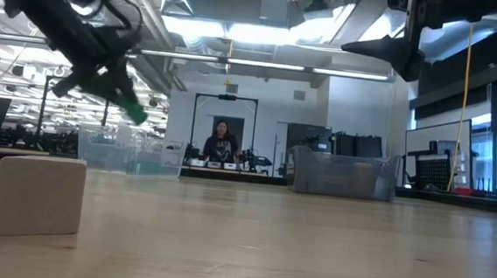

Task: Sort & place blocks by color
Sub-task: Put the right green game piece into the transparent bin

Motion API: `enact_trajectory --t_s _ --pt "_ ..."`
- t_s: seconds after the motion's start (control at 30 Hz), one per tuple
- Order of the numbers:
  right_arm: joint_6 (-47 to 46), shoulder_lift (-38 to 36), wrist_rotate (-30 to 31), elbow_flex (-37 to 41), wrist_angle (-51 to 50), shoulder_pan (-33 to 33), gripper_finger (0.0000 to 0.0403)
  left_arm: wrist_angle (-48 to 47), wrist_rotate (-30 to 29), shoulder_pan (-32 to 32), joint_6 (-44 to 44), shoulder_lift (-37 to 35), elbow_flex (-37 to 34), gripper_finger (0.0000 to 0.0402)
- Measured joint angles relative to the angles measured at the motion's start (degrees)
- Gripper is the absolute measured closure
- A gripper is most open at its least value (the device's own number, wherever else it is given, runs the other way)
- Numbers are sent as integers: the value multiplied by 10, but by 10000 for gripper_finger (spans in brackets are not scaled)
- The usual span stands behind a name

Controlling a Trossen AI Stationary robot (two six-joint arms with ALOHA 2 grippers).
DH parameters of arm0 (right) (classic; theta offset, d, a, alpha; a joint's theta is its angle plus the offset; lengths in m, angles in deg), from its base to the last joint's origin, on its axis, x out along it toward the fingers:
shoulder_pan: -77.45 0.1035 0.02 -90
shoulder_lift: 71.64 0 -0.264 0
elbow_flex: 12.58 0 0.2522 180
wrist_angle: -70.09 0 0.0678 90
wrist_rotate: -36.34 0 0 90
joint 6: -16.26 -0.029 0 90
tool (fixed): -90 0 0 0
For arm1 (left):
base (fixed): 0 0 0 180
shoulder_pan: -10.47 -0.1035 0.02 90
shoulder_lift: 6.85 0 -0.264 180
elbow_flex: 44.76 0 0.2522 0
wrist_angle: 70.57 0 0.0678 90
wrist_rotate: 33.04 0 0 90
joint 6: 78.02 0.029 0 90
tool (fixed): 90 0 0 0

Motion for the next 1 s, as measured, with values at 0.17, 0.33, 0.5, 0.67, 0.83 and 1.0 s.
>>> enact_trajectory --t_s 0.17,0.33,0.5,0.67,0.83,1.0 --pt "-2 0 2 0 -3 0 32 -92 27 -61 57 77 67 318" --pt "-3 0 5 0 -5 0 32 -115 77 -96 92 164 103 318" --pt "-3 0 5 0 -5 0 32 -122 117 -108 98 224 106 318" --pt "-3 0 5 0 -5 0 32 -131 125 -108 99 251 106 318" --pt "-3 0 5 0 -10 0 32 -133 121 -108 99 254 106 317" --pt "-2 0 5 0 -20 0 32 -133 118 -108 115 254 106 260"
